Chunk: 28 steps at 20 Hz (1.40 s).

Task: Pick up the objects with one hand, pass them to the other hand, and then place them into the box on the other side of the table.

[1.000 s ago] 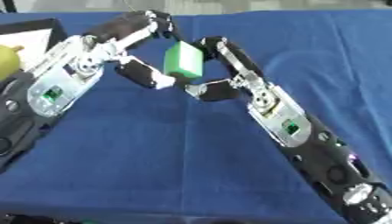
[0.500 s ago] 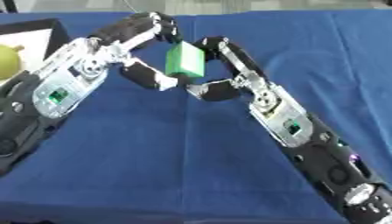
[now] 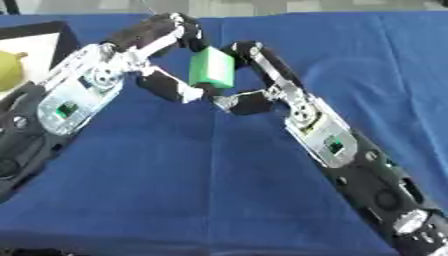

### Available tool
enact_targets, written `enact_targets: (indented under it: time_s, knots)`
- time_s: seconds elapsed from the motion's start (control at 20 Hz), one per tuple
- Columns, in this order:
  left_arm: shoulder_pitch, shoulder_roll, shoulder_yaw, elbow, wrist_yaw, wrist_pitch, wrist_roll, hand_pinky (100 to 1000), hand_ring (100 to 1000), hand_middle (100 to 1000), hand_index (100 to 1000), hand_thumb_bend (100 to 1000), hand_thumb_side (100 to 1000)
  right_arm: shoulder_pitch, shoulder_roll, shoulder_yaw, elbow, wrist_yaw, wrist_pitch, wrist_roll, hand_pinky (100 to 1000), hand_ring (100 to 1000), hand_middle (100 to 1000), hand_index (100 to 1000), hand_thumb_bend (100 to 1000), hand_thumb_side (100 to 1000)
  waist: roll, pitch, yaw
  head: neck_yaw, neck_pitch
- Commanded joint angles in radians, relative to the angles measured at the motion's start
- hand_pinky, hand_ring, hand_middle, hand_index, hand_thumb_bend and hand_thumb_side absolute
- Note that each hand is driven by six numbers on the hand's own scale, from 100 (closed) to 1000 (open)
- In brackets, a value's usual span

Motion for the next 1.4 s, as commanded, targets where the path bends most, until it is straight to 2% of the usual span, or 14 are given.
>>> enact_targets:
  time_s: [0.05,0.35,0.55,1.0,1.4]
  knots:
    - [-0.021,0.007,0.014,-0.004,0.001,0.005,0.009,687,637,554,457,127,196,-0.015,0.005,0.017,-0.031,0.003,-0.003,0.008,716,676,512,559,354,100,-0.002,-0.024,-0.001,0.0,-0.002]
    - [-0.022,0.008,0.016,-0.006,-0.005,0.005,0.001,680,625,528,428,150,171,-0.014,0.004,0.016,-0.024,0.019,0.015,0.033,718,707,580,638,603,100,-0.003,-0.025,0.0,0.001,-0.002]
    - [-0.023,0.01,0.017,-0.008,-0.012,0.005,-0.007,674,618,513,418,170,156,-0.013,0.003,0.014,-0.023,0.049,0.03,0.048,727,735,639,711,678,100,-0.004,-0.025,0.001,0.002,-0.002]
    - [-0.023,0.019,0.022,-0.013,-0.033,0.006,-0.005,665,609,492,408,197,129,-0.008,-0.001,0.006,-0.021,0.098,0.031,0.085,738,771,696,790,719,120,-0.004,-0.026,0.0,0.006,-0.002]
    - [-0.027,0.052,0.019,-0.058,-0.02,0.017,-0.041,660,604,487,408,207,121,-0.002,-0.008,-0.007,0.0,0.132,0.105,0.061,741,785,716,819,716,117,-0.004,-0.03,0.006,0.004,-0.002]
